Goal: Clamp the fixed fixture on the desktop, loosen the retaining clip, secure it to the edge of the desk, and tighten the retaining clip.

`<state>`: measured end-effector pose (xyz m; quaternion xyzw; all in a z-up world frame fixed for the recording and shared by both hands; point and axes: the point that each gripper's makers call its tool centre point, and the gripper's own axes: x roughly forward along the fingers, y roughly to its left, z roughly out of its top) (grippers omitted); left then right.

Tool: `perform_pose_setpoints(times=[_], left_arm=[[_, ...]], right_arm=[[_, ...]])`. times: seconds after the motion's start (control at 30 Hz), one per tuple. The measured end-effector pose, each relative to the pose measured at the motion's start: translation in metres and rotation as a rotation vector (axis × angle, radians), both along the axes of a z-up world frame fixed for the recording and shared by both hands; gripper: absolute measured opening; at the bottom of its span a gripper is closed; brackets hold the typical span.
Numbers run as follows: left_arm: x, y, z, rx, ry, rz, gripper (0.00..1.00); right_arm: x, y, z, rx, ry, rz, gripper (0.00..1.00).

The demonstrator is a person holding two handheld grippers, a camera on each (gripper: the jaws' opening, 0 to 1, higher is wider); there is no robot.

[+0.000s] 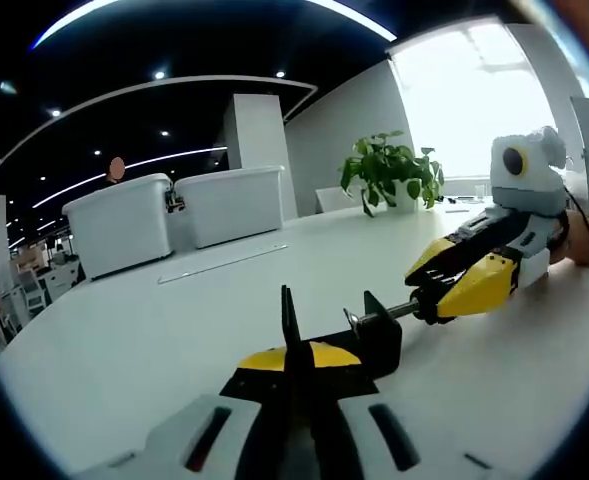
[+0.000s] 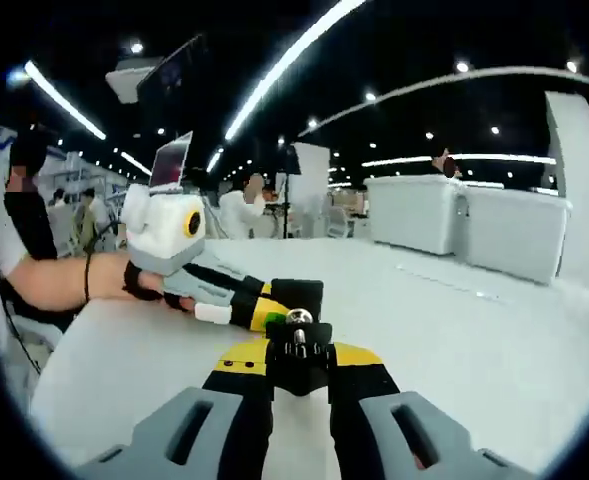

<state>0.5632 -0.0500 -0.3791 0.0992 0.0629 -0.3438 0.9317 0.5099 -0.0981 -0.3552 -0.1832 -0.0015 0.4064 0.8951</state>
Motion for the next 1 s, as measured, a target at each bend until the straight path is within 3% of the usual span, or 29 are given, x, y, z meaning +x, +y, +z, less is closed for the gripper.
perform_pose_setpoints(times=[0.13,0.2,0.3,0.43,0.57,0.6,0.67,0.73,0.83,0.93,1.0], left_arm=[[0.000,0.000,0.000,0.001,-0.001,0.001,0.05],[0.001,0.000,0.000,0.002,-0.002,0.004,0.05],[0.001,0.000,0.000,0.003,-0.002,0.006,0.05],[0.001,0.000,0.000,0.003,-0.002,0.007,0.05],[0.001,0.000,0.000,0.003,-0.002,0.006,0.05],[0.001,0.000,0.000,0.003,-0.002,0.006,0.05],[0.001,0.000,0.000,0.003,-0.002,0.006,0.05],[0.001,0.000,0.000,0.003,-0.002,0.006,0.05],[0.001,0.000,0.000,0.003,-0.003,0.006,0.05],[0.001,0.000,0.000,0.003,-0.003,0.006,0.05],[0.001,0.000,0.000,0.004,-0.003,0.005,0.05]], right_arm=[[-0.002,0.005,-0.001,-0.205,-0.203,0.006,0.20],[-0.001,0.007,-0.002,-0.262,-0.273,0.005,0.20],[0.002,0.004,-0.001,-0.196,-0.213,-0.001,0.20],[0.004,0.003,0.000,-0.174,-0.192,-0.010,0.20],[0.007,-0.003,0.000,0.016,-0.002,-0.033,0.27],[0.006,-0.004,0.002,0.109,0.081,-0.030,0.30],[0.007,-0.008,0.017,0.364,0.260,-0.022,0.33],[0.018,-0.025,0.025,0.537,0.362,-0.078,0.34],[0.033,-0.047,0.018,0.601,0.415,-0.172,0.25],[0.029,-0.044,0.012,0.659,0.522,-0.149,0.24],[0.024,-0.037,0.010,0.640,0.532,-0.122,0.24]])
